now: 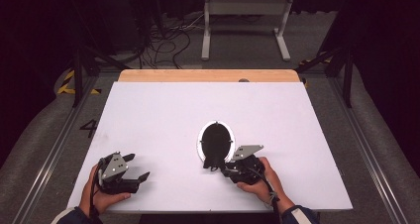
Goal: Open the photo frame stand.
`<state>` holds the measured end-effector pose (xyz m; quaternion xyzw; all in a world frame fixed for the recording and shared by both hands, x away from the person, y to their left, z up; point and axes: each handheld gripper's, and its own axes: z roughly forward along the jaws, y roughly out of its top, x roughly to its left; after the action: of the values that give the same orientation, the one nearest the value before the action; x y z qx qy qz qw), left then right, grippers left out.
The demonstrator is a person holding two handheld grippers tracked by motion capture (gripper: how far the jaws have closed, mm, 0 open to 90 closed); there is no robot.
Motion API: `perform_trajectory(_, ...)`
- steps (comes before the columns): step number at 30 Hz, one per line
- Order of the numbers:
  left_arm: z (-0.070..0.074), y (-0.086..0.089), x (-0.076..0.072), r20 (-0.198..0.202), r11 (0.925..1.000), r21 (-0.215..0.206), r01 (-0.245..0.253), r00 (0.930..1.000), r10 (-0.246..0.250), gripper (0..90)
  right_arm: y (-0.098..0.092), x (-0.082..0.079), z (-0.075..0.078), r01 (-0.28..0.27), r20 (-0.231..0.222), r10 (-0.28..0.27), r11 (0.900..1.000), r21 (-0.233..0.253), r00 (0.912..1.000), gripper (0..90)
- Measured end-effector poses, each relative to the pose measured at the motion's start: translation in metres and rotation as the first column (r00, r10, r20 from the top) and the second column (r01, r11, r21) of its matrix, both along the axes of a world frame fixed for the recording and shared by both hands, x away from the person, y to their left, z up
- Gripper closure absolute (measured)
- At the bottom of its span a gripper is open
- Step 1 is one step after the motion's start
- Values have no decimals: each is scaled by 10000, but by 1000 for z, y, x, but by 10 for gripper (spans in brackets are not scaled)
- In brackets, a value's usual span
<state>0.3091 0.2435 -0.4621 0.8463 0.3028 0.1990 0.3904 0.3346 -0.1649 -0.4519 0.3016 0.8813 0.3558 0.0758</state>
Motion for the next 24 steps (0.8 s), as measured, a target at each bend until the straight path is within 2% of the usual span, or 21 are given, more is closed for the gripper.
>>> perform_trajectory(2, 0, 0, 0, -11, 10000, 84, 42, 10000, -42, 203, -1, 1, -1, 83, -290, -72, 9993, 369, 9996, 660)
perform_trajectory(5, -1, -1, 1, -98, 10000, 94, 33, 9999, -32, 203, -1, 3, -2, 207, -468, -175, 9975, 676, 9987, 618)
perform_trajectory(9, -2, -3, 1, -161, 9999, 122, 101, 9998, -99, 203, -4, 7, -4, 629, -1077, -468, 9864, 1516, 9931, 580)
perform_trajectory(14, -2, -7, 2, -192, 9995, 63, 313, 9993, -312, 203, -7, 13, -3, 985, -1693, -535, 9578, 2699, 9841, 487)
perform_trajectory(15, -2, -7, 2, -192, 9995, 63, 313, 9993, -312, 202, -7, 13, -3, 985, -1693, -535, 9578, 2699, 9841, 487)
perform_trajectory(16, -2, -9, 3, -186, 9992, 12, 409, 9990, -409, 202, -7, 15, -2, 1021, -1787, -506, 9509, 2921, 9826, 474)
perform_trajectory(17, -2, -11, 3, -267, 9989, -47, 456, 9986, -457, 203, -8, 17, -1, 1149, -1972, -515, 9385, 3255, 9790, 469)
perform_trajectory(19, -2, -15, 6, -211, 9982, 54, 604, 9980, -603, 201, -9, 21, -1, 1350, -2217, -550, 9215, 3642, 9736, 465)
perform_trajectory(20, -1, -19, 9, -208, 9977, 75, 675, 9975, -674, 202, -9, 26, -4, 1768, -2655, -757, 9075, 3810, 9611, 476)
perform_trajectory(21, -1, -19, 9, -208, 9977, 75, 675, 9975, -674, 202, -9, 26, -4, 1768, -2655, -757, 9075, 3810, 9611, 476)
perform_trajectory(22, 0, -22, 11, -184, 9974, 72, 713, 9973, -712, 202, -10, 29, -5, 1981, -2946, -805, 8969, 3954, 9522, 487)
perform_trajectory(23, 1, -26, 15, -194, 9971, 49, 757, 9969, -756, 202, -12, 35, -10, 2681, -3814, -1003, 8682, 4175, 9189, 512)
perform_trajectory(24, 1, -26, 15, -194, 9971, 49, 757, 9969, -756, 201, -12, 35, -10, 2681, -3814, -1003, 8682, 4175, 9189, 512)
